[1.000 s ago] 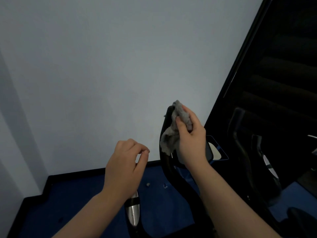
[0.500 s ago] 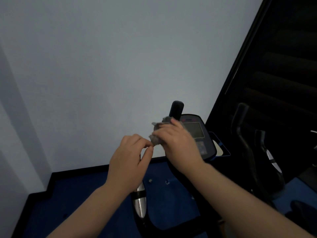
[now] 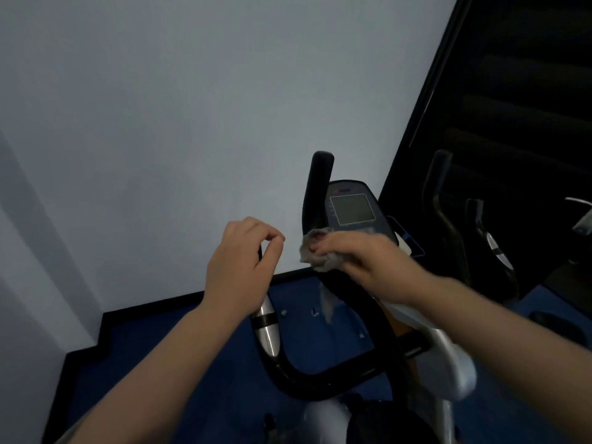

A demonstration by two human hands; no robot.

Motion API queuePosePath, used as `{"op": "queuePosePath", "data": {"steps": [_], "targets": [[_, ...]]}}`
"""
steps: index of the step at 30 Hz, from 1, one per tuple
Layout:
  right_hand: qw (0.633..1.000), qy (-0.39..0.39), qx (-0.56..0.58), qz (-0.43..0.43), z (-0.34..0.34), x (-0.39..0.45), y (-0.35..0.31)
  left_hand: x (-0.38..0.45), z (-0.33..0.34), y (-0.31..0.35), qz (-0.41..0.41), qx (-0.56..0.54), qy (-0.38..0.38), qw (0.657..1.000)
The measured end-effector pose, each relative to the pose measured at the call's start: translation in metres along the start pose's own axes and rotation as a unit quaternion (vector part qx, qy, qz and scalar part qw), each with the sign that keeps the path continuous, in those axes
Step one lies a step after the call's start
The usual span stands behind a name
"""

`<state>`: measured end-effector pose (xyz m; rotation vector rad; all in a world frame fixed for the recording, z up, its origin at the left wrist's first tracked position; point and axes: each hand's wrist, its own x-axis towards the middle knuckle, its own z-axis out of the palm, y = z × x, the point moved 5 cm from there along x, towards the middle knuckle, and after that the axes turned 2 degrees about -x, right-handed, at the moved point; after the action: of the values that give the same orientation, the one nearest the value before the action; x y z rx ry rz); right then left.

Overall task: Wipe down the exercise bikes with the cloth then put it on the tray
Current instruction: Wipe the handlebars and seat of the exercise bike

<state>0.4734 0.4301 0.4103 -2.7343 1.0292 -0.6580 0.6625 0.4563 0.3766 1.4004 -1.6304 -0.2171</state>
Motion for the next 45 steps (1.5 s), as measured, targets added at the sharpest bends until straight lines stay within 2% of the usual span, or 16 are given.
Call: {"op": "queuePosePath", "data": {"steps": [1, 4, 6, 10, 13, 15, 18, 20, 24, 26, 30, 31, 35, 39, 41, 45], "targets": [[1.000, 0.025, 0.004, 0.006, -0.013, 0.006, 0.000, 0.000, 0.000, 0.001, -0.005, -0.002, 0.005, 1.000], [0.970, 0.223, 0.052, 0.083, -0.029, 0.024, 0.000, 0.001, 0.002, 0.002, -0.017, -0.004, 0.020, 1.000], [0.948, 0.255, 0.099, 0.162, 0.004, 0.023, -0.008, 0.001, 0.003, 0.002, -0.015, 0.000, 0.021, 1.000], [0.971, 0.191, 0.029, 0.140, 0.036, -0.020, -0.021, 0.001, 0.003, 0.002, -0.012, 0.004, 0.024, 1.000], [0.993, 0.031, 0.013, 0.111, 0.009, -0.047, -0.002, 0.002, 0.004, 0.004, -0.027, -0.015, 0.021, 0.999], [0.988, -0.057, 0.034, 0.138, -0.011, -0.043, 0.016, 0.003, 0.001, 0.010, -0.029, -0.031, 0.031, 0.999], [0.975, 0.029, 0.141, 0.168, -0.014, -0.018, 0.016, 0.002, 0.003, 0.029, 0.013, -0.012, 0.028, 0.999], [0.962, 0.074, 0.184, 0.185, 0.016, -0.019, 0.003, -0.002, 0.011, 0.042, 0.046, -0.030, 0.010, 0.998], [0.977, 0.120, 0.077, 0.156, 0.030, -0.059, -0.010, -0.013, 0.028, 0.050, 0.074, -0.091, -0.026, 0.993], [0.980, 0.095, 0.011, 0.174, 0.021, -0.086, -0.007, -0.017, 0.039, 0.053, 0.085, -0.115, -0.075, 0.987], [0.974, -0.076, -0.036, 0.209, 0.004, -0.125, 0.000, -0.020, 0.064, 0.060, 0.105, -0.115, -0.176, 0.972], [0.973, -0.091, -0.034, 0.210, -0.002, -0.118, 0.003, -0.020, 0.069, 0.062, 0.109, -0.100, -0.195, 0.970], [0.972, 0.027, 0.017, 0.232, 0.004, -0.073, 0.000, -0.015, 0.078, 0.066, 0.104, -0.082, -0.195, 0.972], [0.958, 0.089, 0.037, 0.270, 0.028, -0.125, -0.017, -0.018, 0.079, 0.063, 0.102, -0.077, -0.195, 0.972], [0.960, 0.073, 0.032, 0.268, 0.027, -0.162, -0.023, -0.022, 0.082, 0.064, 0.127, -0.030, -0.193, 0.973], [0.953, -0.046, 0.076, 0.291, 0.009, -0.198, -0.019, -0.025, 0.088, 0.067, 0.148, 0.020, -0.194, 0.970]]}}
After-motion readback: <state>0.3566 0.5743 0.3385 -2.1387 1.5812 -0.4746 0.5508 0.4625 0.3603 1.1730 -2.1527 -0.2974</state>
